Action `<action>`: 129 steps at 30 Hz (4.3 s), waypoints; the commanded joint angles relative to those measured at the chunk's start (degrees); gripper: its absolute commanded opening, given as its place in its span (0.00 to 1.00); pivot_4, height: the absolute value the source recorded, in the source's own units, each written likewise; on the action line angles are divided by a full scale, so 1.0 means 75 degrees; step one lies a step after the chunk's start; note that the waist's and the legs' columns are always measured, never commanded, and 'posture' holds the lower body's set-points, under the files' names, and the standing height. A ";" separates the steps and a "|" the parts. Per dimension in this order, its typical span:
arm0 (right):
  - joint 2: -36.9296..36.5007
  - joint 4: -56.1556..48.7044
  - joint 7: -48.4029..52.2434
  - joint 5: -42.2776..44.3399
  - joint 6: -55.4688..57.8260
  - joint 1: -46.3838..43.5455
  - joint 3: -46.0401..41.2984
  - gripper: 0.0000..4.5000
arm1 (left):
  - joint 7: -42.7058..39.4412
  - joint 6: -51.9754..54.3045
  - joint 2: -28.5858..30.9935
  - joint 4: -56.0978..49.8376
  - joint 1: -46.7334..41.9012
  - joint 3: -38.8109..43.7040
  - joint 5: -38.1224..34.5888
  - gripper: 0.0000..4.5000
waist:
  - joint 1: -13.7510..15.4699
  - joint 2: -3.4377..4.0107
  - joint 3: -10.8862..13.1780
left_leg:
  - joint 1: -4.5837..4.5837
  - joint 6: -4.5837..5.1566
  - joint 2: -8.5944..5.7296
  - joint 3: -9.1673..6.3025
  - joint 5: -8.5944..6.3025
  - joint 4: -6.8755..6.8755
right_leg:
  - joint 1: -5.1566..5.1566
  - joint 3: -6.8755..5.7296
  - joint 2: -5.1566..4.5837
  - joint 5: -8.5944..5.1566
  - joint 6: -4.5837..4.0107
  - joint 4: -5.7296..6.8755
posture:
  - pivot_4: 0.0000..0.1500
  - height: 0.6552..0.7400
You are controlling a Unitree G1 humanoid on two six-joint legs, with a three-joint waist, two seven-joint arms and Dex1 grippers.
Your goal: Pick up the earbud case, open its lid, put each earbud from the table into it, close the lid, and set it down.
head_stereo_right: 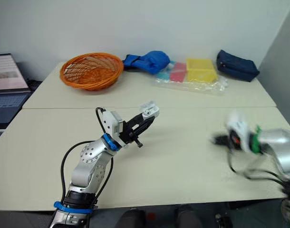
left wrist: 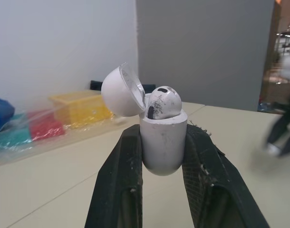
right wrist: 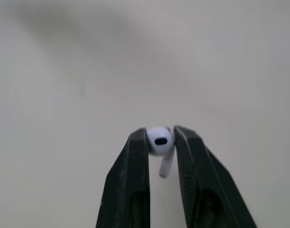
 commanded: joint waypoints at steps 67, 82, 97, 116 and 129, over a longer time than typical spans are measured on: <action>0.2248 0.1877 -0.2826 0.0942 0.1627 -0.3842 0.1563 0.01 | -0.0857 -0.0334 0.0101 0.0215 -0.0498 -0.0123 0.0008 0.17 | 0.0155 0.0008 -0.0011 | -0.0136 0.0008 0.0012 0.0023 -0.0001 -0.0025 | -0.0110 -0.0052 0.0002 -0.0028 -0.0049 -0.0011 | 1.00 1.00; 0.1193 -0.0467 -0.1635 0.0655 0.2167 -0.2943 0.2206 0.01 | -0.0762 -0.0454 0.0106 0.0393 -0.0569 -0.0034 0.0089 0.17 | 0.0165 0.0007 -0.0011 | -0.0134 0.0008 0.0022 0.0021 -0.0001 -0.0014 | -0.0102 -0.0055 -0.0016 -0.0029 -0.0036 -0.0012 | 1.00 1.00; 0.1540 0.0979 -0.1960 0.1854 0.3070 -0.3752 0.0171 0.01 | -0.0882 -0.0580 0.0027 0.0669 -0.0775 -0.0055 0.0071 0.17 | 0.0166 0.0006 -0.0012 | -0.0135 0.0008 0.0016 0.0022 -0.0001 -0.0014 | -0.0101 -0.0053 -0.0011 -0.0025 -0.0042 -0.0015 | 1.00 1.00; 0.1974 0.2646 -0.0842 0.0789 0.2292 -0.4166 0.1174 0.01 | -0.0916 -0.0561 -0.0028 0.0618 -0.0734 -0.0174 0.0080 0.17 | 0.0161 0.0009 -0.0010 | -0.0134 0.0008 0.0013 0.0027 -0.0001 -0.0016 | -0.0108 -0.0052 -0.0001 -0.0024 -0.0042 -0.0009 | 1.00 1.00; 0.1361 0.1008 -0.0626 0.0697 0.2686 -0.3497 0.1675 0.01 | -0.0877 -0.0514 -0.0004 0.0598 -0.0799 -0.0178 0.0076 0.17 | 0.0166 0.0009 -0.0010 | -0.0135 0.0008 0.0011 0.0026 -0.0001 -0.0014 | -0.0106 -0.0052 -0.0007 -0.0025 -0.0041 -0.0008 | 1.00 1.00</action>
